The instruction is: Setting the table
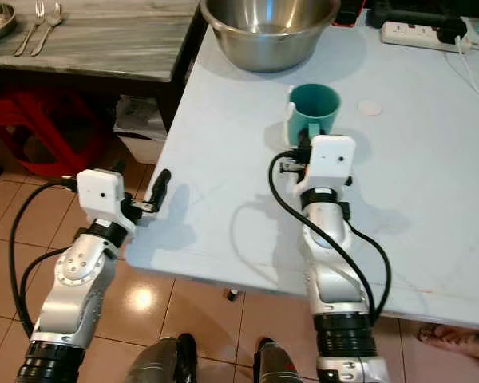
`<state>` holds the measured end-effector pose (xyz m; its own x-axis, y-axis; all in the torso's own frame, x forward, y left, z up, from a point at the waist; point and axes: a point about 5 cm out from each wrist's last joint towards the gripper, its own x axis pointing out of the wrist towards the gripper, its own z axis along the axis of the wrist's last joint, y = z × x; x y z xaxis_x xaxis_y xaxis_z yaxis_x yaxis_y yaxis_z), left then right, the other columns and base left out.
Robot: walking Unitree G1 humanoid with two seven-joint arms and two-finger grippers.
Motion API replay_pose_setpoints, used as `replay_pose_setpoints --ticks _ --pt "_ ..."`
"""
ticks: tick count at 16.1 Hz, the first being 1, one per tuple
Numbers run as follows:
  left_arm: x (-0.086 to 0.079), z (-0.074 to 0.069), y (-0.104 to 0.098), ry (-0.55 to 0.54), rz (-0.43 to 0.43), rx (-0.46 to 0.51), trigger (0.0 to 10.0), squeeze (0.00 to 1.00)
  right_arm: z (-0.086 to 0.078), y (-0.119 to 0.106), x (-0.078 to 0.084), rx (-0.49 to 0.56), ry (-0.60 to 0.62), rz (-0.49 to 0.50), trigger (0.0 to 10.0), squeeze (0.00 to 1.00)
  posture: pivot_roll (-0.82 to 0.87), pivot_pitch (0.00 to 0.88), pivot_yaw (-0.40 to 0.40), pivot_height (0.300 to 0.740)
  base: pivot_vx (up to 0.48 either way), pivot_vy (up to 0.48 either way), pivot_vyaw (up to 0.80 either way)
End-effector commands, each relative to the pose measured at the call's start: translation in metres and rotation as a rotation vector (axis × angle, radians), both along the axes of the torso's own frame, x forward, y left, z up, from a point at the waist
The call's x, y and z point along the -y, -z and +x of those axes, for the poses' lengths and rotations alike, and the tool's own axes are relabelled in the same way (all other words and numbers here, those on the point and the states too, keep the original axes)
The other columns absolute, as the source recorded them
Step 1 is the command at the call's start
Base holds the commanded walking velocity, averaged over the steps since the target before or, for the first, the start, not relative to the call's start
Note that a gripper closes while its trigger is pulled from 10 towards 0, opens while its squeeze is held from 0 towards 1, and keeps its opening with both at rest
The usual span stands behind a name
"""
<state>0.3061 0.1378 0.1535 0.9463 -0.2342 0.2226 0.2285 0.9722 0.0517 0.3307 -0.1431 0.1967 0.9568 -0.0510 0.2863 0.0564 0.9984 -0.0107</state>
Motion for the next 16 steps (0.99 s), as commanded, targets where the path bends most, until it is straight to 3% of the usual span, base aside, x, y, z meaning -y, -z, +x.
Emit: replay_pose_setpoints --ticks 1,7,16 --pt "-0.0078 -0.0013 0.0057 -0.025 0.007 -0.015 10.0 0.00 -0.0023 -0.0023 -0.0071 0.009 -0.026 0.010 10.0 0.00 -0.10 0.207 0.036 0.740 0.000 0.416 0.00" --pt "-0.0070 0.0004 0.0045 -0.022 0.006 -0.003 10.0 0.00 -0.0013 -0.0027 -0.0107 0.013 -0.037 0.006 10.0 0.00 -0.10 0.202 0.034 0.740 0.000 0.442 -0.69" --pt "-0.0033 0.0021 0.0044 -0.018 0.005 0.008 10.0 0.00 0.0010 -0.0035 -0.0123 0.019 -0.043 -0.010 10.0 0.00 -0.10 0.190 0.027 0.740 0.000 0.444 0.00"
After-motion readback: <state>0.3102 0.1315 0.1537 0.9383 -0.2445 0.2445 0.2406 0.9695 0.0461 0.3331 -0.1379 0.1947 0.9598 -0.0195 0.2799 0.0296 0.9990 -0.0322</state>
